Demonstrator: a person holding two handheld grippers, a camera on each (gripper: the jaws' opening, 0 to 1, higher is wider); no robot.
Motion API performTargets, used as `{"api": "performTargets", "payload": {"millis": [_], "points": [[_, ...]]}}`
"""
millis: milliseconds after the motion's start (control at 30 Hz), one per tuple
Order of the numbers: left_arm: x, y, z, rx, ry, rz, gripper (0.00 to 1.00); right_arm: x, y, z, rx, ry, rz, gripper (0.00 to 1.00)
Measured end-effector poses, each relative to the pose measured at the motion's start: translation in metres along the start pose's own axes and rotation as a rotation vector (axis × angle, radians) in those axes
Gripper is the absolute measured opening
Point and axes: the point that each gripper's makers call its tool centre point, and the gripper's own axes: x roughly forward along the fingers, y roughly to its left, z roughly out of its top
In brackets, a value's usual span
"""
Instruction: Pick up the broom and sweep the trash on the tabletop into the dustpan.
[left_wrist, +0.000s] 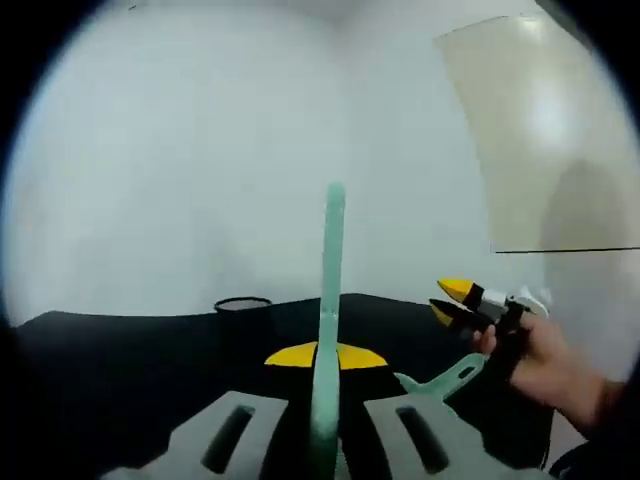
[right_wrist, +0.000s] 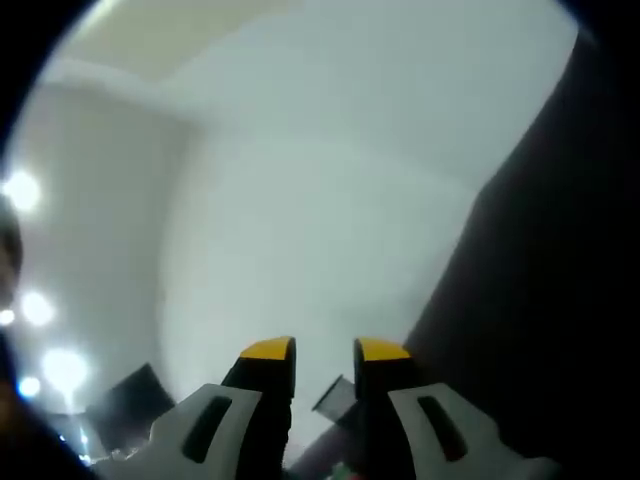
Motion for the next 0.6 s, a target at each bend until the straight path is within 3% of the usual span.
{"api": "performTargets", "payload": {"millis": [100,333,433,600], "points": [[-0.005,0.001,0.015,-0.011,-0.048,-0.011,0.02,-0.001,0.001,0.0,0.001,0.0,0.001,0.25],[-0.017,0.027,0.031,0.002,-0.085,0.012,0.02,-0.001,0.002,0.0,0.006,-0.005,0.004,0.25],[-0.027,0.05,0.034,0.065,-0.091,0.054,0.02,-0.001,0.002,0.0,0.007,-0.004,0.004,0.25],[-0.05,0.096,0.026,0.197,-0.038,0.145,0.02,0.0,0.0,0.0,0.004,0.001,0.002,0.25]]}}
